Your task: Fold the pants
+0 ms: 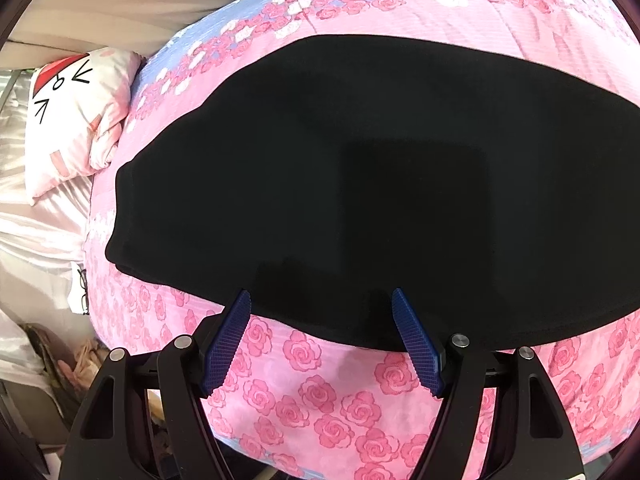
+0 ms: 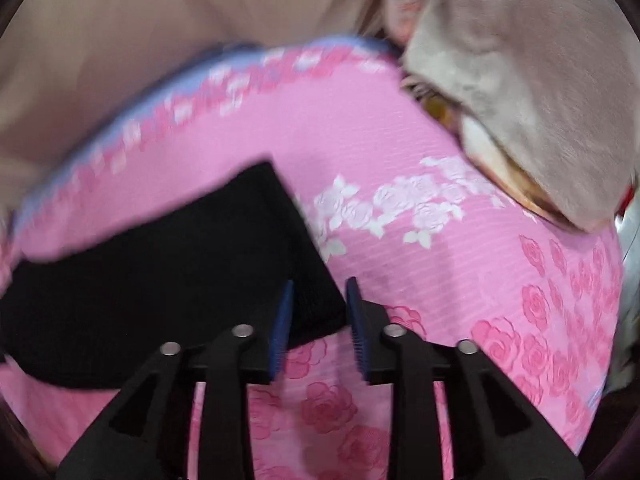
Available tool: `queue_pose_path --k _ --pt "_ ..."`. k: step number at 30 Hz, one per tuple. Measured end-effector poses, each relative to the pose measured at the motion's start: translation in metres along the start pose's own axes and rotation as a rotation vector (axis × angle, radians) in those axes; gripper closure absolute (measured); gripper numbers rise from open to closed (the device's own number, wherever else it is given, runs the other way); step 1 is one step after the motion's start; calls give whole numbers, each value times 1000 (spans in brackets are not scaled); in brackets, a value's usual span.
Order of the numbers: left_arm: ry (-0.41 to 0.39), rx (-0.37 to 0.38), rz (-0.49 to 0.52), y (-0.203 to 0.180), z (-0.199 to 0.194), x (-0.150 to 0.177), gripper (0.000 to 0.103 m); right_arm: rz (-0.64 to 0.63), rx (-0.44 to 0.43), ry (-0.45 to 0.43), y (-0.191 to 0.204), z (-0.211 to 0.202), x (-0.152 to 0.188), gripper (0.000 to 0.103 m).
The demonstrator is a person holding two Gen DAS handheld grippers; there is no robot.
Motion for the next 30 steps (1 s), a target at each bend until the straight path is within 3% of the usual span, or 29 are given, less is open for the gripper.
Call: queue_pose_path --k 3,6,11,14,18,20,24,27,30 --pt "8 -3 -9 3 4 1 31 303 -143 59 -25 6 15 48" --pt "14 20 -28 4 10 -1 31 410 -216 81 -29 21 30 49" --pt "-10 9 -8 5 6 -11 32 363 -210 6 -10 31 21 52" --pt "-18 4 3 5 4 -15 32 305 -195 49 0 40 19 80" --pt "-18 15 4 11 7 -13 32 279 -194 9 20 25 5 84" --pt "-18 22 -11 20 9 -10 31 273 -252 -38 48 -1 -12 84" --pt "-25 56 -83 51 17 -6 31 77 -392 -26 170 -43 -33 84" --pt "-28 83 -152 81 25 -4 32 -94 -514 47 288 -53 -14 84" --pt "-48 99 -230 121 33 -1 31 -273 -602 152 398 -45 40 84"
Point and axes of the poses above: each gripper's, at about its wrist camera, not at the fingertips, and z roughly the way its jaws point, y to its left, x to its underside, the point moved 9 cm from there along z, roughly the way its jaws point, and after that the axes turned 4 degrees about z, right-handed, at the moved point
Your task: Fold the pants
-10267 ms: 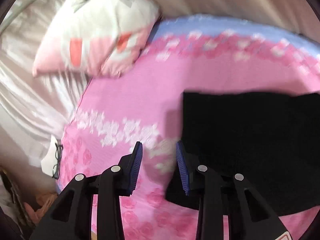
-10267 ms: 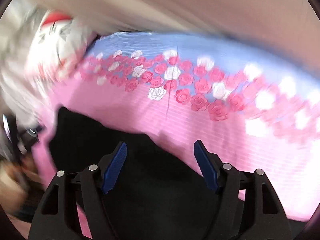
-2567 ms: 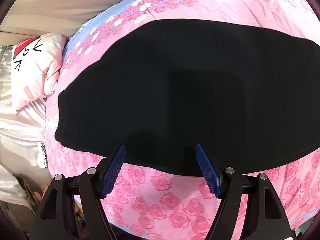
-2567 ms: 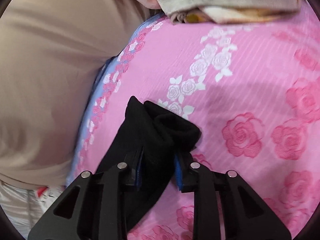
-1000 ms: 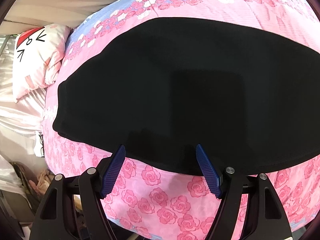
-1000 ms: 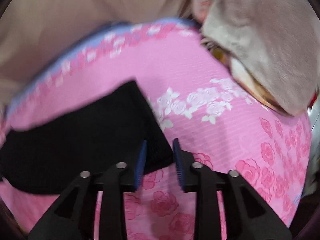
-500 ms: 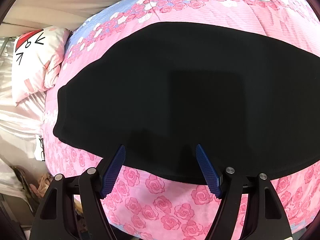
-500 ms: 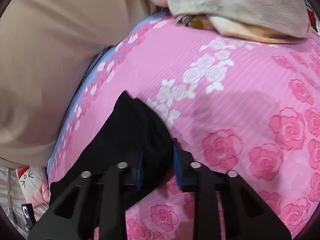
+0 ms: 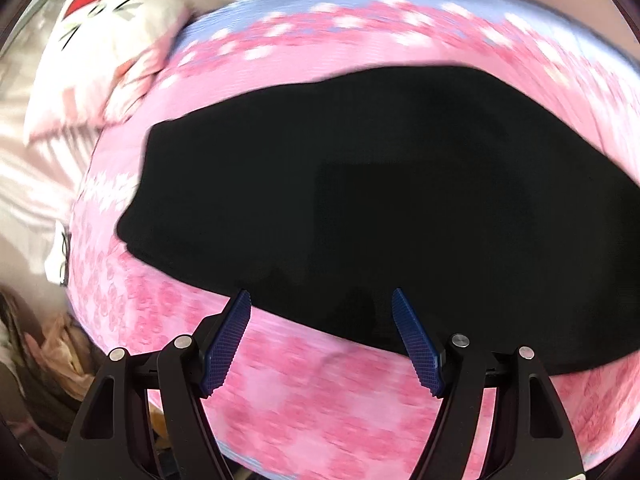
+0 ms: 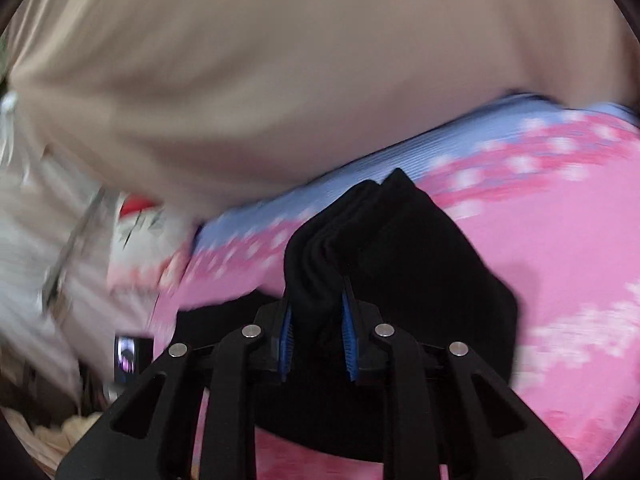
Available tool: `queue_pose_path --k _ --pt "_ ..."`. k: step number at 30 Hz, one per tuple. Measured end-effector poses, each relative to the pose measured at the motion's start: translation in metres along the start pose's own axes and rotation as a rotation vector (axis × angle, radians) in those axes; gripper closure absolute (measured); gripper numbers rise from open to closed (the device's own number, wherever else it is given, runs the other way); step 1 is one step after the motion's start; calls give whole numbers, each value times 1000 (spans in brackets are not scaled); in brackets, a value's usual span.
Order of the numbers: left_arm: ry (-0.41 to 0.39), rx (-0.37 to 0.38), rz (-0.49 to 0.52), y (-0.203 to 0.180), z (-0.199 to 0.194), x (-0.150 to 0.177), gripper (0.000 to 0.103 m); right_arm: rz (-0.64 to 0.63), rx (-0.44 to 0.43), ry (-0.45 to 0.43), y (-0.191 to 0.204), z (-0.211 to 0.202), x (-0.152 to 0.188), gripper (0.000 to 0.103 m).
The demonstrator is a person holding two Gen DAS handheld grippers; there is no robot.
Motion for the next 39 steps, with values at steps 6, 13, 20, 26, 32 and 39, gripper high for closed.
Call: queue_pose_path --k 6,13,20,26,32,39 --pt "-21 4 -131 98 17 2 32 -264 30 394 94 177 126 84" --pt "-10 -12 -159 177 51 16 32 -286 181 424 106 195 172 73" --pt "24 54 -227 216 81 19 32 61 86 280 101 146 126 66" --pt "18 82 -217 220 91 4 32 -70 215 393 113 185 162 66" --pt "8 99 -209 220 92 -2 32 -409 439 463 114 215 195 46" --pt "26 92 -310 251 100 13 32 -726 517 360 193 211 177 38"
Point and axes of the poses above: each gripper's, at about its wrist camera, not at the fingertips, and z roughly the way its jaws point, y to its left, x to its underside, the point moved 9 cm from there along z, roughly the way its jaws point, and after that the axes turned 4 degrees about z, right-handed, at the moved point
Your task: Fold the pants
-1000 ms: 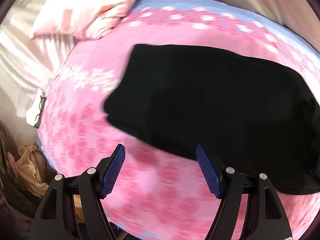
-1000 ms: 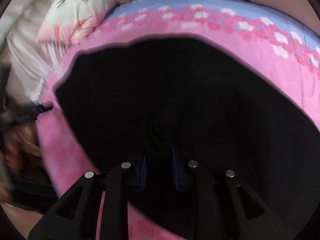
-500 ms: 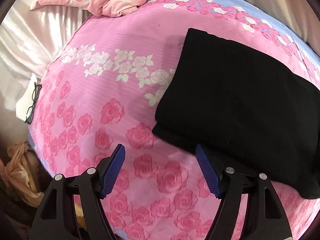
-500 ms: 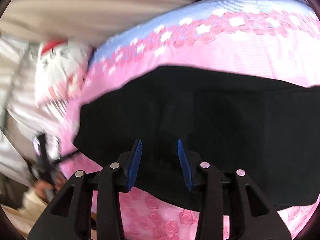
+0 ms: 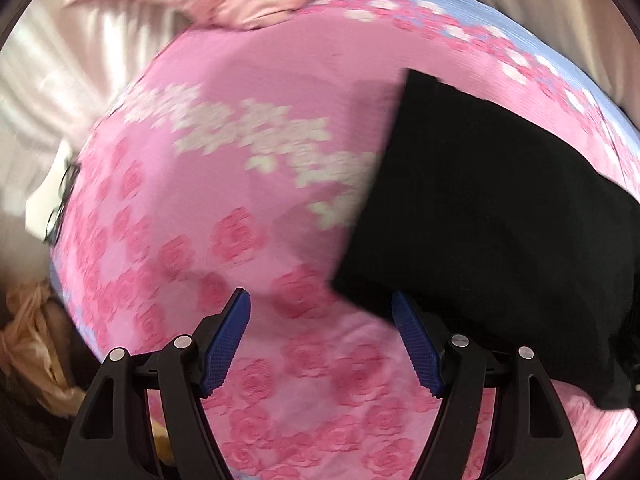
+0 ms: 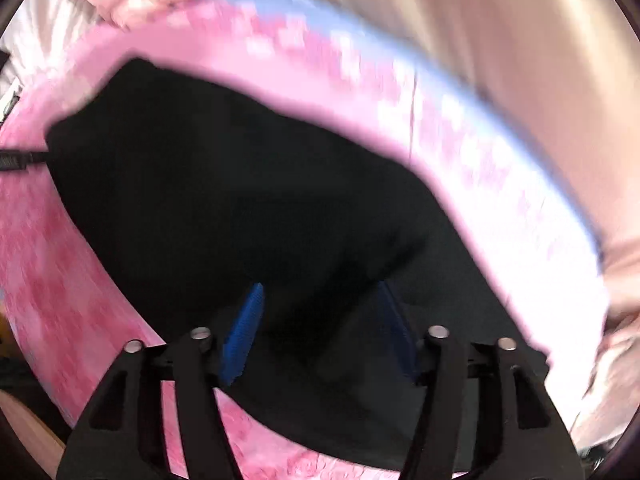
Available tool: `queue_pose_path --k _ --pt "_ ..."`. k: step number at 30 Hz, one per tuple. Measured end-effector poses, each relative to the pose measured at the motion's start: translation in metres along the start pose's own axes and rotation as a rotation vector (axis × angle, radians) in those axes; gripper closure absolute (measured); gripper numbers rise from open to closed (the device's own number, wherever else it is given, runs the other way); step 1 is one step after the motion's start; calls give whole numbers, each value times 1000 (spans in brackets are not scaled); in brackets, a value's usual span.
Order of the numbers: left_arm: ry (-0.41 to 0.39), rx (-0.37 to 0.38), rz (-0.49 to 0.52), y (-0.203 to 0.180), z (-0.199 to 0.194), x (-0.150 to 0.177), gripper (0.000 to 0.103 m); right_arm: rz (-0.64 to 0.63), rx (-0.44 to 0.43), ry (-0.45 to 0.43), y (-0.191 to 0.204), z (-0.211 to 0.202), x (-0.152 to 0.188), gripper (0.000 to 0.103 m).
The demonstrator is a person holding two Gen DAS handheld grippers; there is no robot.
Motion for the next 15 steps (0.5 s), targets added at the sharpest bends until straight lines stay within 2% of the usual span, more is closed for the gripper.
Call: queue_pose_path --k 2,5,8,10,13,14,15 --pt "2 -17 -52 17 1 5 32 -110 -81 -65 44 -18 -31 31" --pt "20 -39 -138 48 5 17 32 -303 -150 -133 121 -26 -60 17" --pt "30 -68 -207 75 4 32 32 -538 -176 -146 213 -8 -67 17" --pt "36 -81 -249 92 2 44 32 -626 -157 -128 249 8 -65 17" --pt "43 -106 -303 116 -6 71 32 -656 -135 -73 277 34 -59 17" --pt "48 -113 -314 120 -7 77 32 -633 -146 -70 274 37 -60 16" --pt "54 -120 -326 124 -8 85 32 -568 -199 -49 272 41 -63 18"
Point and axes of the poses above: each gripper's, at about its wrist camera, not at the fingertips, and z roughly the way its jaws point, y to its left, x to its underside, the point moved 9 cm from there along z, roughly the way its jaws point, and after that the axes turned 4 degrees about z, right-handed, at the moved point
